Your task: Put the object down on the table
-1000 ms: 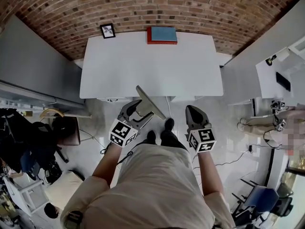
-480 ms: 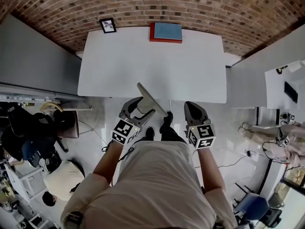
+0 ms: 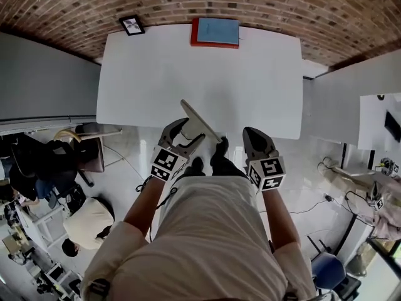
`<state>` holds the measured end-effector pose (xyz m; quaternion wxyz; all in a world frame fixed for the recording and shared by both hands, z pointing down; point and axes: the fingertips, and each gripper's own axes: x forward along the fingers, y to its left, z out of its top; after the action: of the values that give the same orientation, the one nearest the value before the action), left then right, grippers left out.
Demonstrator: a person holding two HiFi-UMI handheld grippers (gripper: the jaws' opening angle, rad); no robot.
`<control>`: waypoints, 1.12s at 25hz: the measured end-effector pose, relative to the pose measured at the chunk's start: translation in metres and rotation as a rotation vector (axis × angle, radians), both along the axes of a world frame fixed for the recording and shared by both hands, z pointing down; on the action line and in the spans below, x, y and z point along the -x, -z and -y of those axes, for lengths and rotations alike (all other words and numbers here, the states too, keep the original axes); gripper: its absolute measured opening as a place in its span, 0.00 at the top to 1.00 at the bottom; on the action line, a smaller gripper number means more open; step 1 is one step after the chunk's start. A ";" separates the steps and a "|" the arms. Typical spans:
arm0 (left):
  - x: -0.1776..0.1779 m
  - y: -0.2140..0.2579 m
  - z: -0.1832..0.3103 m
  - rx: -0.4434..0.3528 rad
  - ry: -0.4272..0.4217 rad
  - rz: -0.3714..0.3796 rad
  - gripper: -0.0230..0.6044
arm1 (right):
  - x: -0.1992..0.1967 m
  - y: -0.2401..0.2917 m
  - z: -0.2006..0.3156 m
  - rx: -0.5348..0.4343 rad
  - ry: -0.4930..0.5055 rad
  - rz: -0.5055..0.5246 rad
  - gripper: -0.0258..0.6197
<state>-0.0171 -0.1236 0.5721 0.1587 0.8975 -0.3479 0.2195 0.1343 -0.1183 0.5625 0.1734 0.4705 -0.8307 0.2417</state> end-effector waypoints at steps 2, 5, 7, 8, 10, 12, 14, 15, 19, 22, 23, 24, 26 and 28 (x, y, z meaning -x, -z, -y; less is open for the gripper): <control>-0.009 -0.011 0.013 0.013 -0.004 0.022 0.52 | -0.008 -0.007 0.010 0.014 0.005 0.004 0.96; -0.020 -0.023 0.032 0.023 -0.015 0.046 0.52 | -0.019 -0.016 0.026 0.029 0.010 0.006 0.96; -0.027 -0.031 0.043 0.028 -0.021 0.056 0.52 | -0.025 -0.023 0.034 0.040 0.009 0.006 0.96; -0.029 -0.035 0.048 0.034 -0.022 0.060 0.52 | -0.028 -0.025 0.038 0.045 0.007 0.007 0.96; -0.032 -0.044 0.058 0.046 -0.024 0.072 0.52 | -0.031 -0.030 0.044 0.055 0.002 0.008 0.96; -0.034 -0.054 0.067 0.058 -0.029 0.088 0.52 | -0.032 -0.034 0.050 0.064 -0.001 0.010 0.96; -0.034 -0.065 0.076 0.067 -0.039 0.108 0.52 | -0.031 -0.039 0.054 0.072 -0.003 0.011 0.96; -0.033 -0.071 0.080 0.075 -0.047 0.116 0.52 | -0.030 -0.041 0.055 0.078 -0.006 0.010 0.96; -0.031 -0.094 0.091 0.101 -0.080 0.134 0.52 | -0.028 -0.048 0.058 0.106 -0.033 0.004 0.96; -0.029 -0.110 0.105 0.119 -0.105 0.144 0.52 | -0.026 -0.055 0.065 0.129 -0.068 -0.007 0.96; -0.027 -0.117 0.111 0.126 -0.115 0.146 0.52 | -0.025 -0.059 0.069 0.136 -0.079 -0.010 0.96; -0.026 -0.125 0.116 0.133 -0.126 0.150 0.52 | -0.023 -0.062 0.073 0.143 -0.090 -0.014 0.96; -0.023 -0.140 0.125 0.143 -0.149 0.164 0.52 | -0.018 -0.068 0.079 0.157 -0.106 -0.019 0.96; -0.021 -0.153 0.132 0.154 -0.172 0.177 0.52 | -0.012 -0.070 0.083 0.171 -0.120 -0.026 0.96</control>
<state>0.0038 -0.2558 0.7254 0.1763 0.8863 -0.2647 0.3367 0.1466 -0.2018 0.6324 0.2089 0.5061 -0.7750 0.3156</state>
